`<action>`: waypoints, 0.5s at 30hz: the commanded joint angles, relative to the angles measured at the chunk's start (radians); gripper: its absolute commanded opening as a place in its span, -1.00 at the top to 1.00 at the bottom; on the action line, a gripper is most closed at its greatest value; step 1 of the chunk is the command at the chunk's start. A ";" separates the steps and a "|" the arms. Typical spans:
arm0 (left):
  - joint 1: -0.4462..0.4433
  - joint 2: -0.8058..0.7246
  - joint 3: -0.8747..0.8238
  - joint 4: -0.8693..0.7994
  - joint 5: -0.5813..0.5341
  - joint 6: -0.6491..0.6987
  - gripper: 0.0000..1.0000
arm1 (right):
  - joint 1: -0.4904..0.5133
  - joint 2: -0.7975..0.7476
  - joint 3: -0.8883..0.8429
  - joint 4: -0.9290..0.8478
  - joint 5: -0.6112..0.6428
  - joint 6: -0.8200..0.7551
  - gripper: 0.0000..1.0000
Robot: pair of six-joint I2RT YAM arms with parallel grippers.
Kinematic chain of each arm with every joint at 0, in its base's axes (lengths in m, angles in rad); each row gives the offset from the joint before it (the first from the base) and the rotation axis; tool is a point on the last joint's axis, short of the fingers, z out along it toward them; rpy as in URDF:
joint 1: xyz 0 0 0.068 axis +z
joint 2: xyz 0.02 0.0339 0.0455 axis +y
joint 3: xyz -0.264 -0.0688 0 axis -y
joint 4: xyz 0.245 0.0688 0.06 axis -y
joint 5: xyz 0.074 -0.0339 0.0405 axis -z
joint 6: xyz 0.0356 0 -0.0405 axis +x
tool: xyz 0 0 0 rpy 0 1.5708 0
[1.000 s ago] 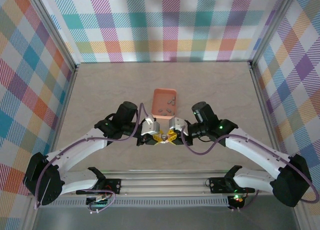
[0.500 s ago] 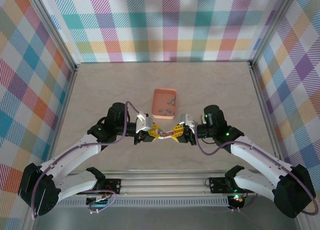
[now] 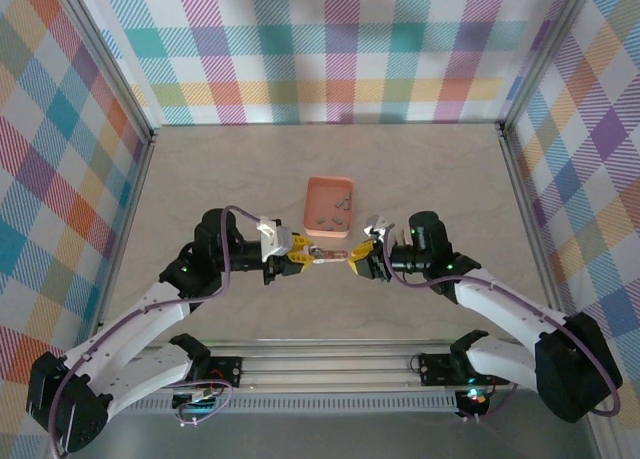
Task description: Load the staples into the stapler
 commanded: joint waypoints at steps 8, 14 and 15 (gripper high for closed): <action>0.004 -0.021 -0.051 0.172 -0.223 -0.031 0.80 | -0.002 -0.114 0.003 0.015 0.093 0.316 0.00; 0.002 -0.006 -0.102 0.348 -0.292 -0.106 0.79 | -0.002 -0.102 0.060 0.011 0.148 0.640 -0.11; 0.000 -0.002 -0.107 0.366 -0.297 -0.111 0.79 | -0.002 -0.092 0.072 0.014 0.148 0.685 -0.12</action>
